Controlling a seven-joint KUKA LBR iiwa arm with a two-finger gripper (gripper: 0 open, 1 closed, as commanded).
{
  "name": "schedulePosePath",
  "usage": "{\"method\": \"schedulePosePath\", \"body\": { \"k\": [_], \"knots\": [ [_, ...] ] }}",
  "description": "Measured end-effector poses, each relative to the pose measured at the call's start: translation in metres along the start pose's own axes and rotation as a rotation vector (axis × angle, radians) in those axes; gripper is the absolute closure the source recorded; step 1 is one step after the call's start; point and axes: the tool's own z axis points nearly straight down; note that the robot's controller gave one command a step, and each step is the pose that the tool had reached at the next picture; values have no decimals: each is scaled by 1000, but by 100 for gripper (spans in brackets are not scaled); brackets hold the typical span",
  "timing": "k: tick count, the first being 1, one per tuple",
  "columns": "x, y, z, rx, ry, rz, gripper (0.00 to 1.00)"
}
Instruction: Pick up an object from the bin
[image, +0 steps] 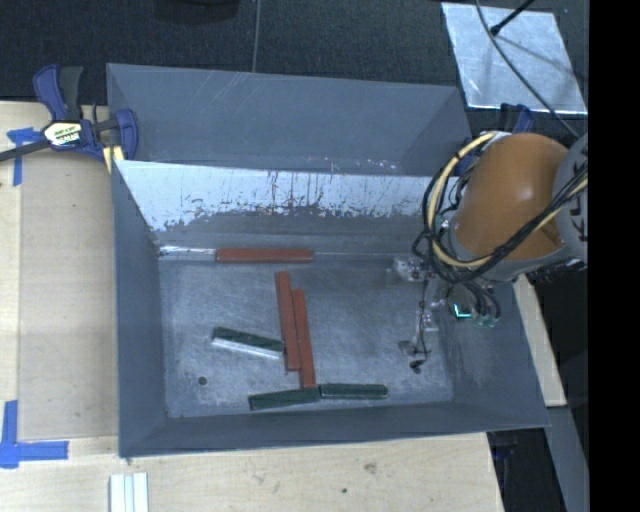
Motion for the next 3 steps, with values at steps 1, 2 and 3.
{"method": "schedulePosePath", "body": {
  "k": [1,2,3],
  "knots": [
    [49,34,76,2,-16,-154,0],
    [50,110,-5,-2,-11,-134,0],
    [53,155,62,-2,-1,-130,0]
  ]
}}
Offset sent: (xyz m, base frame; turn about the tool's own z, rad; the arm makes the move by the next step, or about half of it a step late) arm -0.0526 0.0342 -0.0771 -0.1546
